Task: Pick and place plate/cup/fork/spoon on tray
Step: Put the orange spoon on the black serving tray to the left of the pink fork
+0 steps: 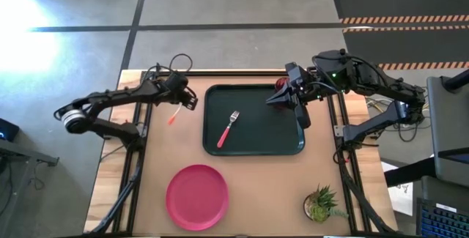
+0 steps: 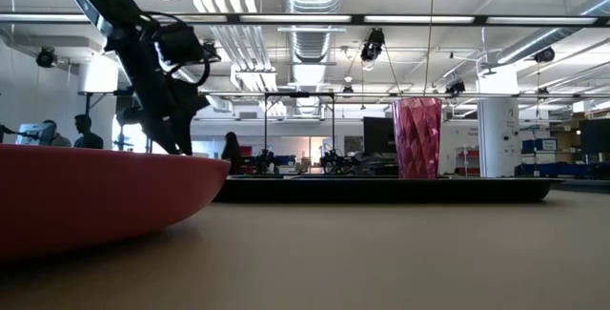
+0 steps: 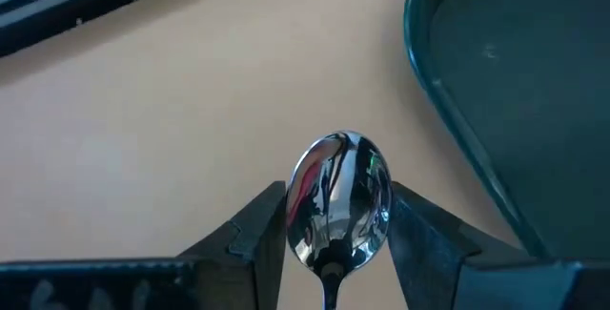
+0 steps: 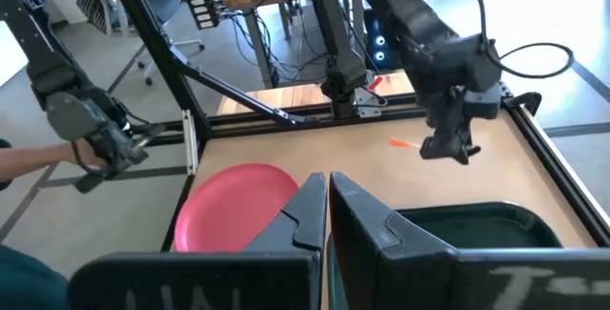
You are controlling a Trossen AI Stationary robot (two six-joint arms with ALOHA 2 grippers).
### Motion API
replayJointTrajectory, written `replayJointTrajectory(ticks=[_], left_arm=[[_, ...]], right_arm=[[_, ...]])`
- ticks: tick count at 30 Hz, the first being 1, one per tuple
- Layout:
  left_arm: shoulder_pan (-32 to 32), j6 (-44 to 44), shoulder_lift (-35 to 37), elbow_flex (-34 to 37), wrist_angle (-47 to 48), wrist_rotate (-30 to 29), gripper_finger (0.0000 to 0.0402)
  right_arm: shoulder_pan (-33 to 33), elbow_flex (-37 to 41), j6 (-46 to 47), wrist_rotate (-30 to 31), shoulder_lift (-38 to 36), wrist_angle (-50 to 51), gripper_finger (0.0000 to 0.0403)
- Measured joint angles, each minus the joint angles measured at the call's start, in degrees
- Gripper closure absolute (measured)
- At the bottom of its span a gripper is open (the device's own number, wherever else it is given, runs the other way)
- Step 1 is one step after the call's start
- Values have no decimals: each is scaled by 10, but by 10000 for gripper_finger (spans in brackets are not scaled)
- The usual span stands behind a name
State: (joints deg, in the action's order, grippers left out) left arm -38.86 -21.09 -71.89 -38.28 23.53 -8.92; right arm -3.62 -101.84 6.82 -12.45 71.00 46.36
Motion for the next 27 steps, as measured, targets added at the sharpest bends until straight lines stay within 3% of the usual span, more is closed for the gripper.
replayJointTrajectory(ticks=[5, 11, 17, 27], left_arm=[[35, -32, 35, -2, -2, -1, 269], [100, -87, 29, -25, -8, -19, 269], [163, -119, -22, -79, -27, -49, 269], [229, -162, -169, -186, -53, -52, 269]], right_arm=[[0, 0, -4, 0, 0, 1, 394], [0, 0, -7, 0, 0, 1, 394], [0, 0, -15, 0, 0, 2, 394], [0, 0, -15, 0, 0, 44, 394]])
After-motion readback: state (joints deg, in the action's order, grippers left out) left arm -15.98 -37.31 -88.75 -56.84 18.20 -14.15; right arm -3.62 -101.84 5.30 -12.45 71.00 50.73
